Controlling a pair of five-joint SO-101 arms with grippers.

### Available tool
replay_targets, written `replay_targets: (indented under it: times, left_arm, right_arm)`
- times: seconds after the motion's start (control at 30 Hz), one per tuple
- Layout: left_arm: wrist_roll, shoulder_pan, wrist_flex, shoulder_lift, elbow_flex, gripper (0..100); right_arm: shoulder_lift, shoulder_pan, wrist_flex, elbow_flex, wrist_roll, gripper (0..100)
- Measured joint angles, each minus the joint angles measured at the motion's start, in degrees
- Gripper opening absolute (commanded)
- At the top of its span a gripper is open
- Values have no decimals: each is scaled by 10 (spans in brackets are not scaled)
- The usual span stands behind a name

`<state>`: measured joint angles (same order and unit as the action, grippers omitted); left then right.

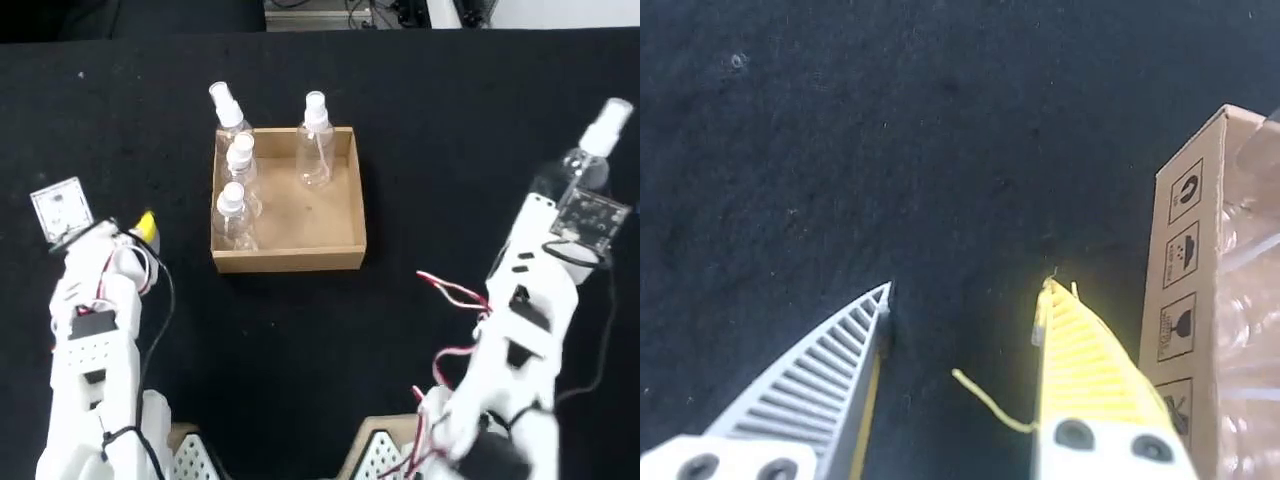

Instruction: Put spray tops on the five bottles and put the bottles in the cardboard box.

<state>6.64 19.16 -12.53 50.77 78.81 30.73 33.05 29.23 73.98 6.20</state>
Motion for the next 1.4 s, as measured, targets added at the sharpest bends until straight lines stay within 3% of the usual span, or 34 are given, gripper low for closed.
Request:
replay_targets:
  times: [0.33, 0.87, 1.27, 1.4]
  left_arm:
    - [0, 0, 128, 0, 76, 209]
    - [0, 0, 148, -3, 82, 209]
    - [0, 0, 148, -3, 82, 209]
    - [0, 0, 148, -3, 82, 209]
  right_arm:
    - [-294, 17, 290, -44, 0, 11]
    - [-676, 71, 455, -261, -1, 15]
    - [-725, 71, 520, -265, -1, 19]
    - [-726, 71, 520, -265, -1, 131]
